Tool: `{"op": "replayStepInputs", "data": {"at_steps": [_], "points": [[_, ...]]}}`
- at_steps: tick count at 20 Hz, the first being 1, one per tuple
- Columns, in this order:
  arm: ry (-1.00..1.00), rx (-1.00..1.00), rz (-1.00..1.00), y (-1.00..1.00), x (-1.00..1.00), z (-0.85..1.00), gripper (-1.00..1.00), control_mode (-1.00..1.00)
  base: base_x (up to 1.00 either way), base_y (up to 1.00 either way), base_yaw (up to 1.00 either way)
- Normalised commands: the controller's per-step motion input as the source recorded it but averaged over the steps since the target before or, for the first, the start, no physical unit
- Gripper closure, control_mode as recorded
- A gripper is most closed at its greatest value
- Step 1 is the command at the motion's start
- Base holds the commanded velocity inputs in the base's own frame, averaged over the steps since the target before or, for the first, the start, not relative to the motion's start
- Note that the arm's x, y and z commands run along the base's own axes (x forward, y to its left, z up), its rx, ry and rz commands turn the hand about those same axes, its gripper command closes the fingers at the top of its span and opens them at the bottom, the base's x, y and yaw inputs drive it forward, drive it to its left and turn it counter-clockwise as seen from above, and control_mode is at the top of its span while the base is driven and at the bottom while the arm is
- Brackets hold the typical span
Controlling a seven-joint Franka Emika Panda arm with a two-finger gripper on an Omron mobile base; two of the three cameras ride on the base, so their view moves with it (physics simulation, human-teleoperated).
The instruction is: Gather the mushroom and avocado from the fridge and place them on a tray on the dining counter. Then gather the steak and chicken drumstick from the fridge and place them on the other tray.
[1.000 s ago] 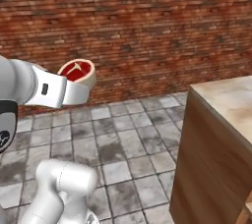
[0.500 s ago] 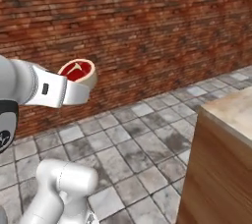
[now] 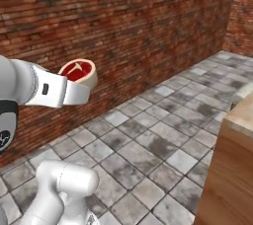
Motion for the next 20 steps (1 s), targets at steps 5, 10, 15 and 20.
{"op": "replayStepInputs", "data": {"at_steps": [5, 10, 15, 20], "points": [[0.0, 0.0, 0.0, 0.0, 0.0, 0.0, 1.0, 1.0, 0.76, 0.38, -0.45], [0.0, 0.0, 0.0, 0.0, 0.0, 0.0, 1.0, 1.0, 0.79, 0.22, -0.44], [0.0, 0.0, 0.0, 0.0, 0.0, 0.0, 1.0, 1.0, 0.81, 0.18, -0.44], [0.0, 0.0, 0.0, 0.0, 0.0, 0.0, 1.0, 1.0, 0.78, 0.18, -0.46]]}}
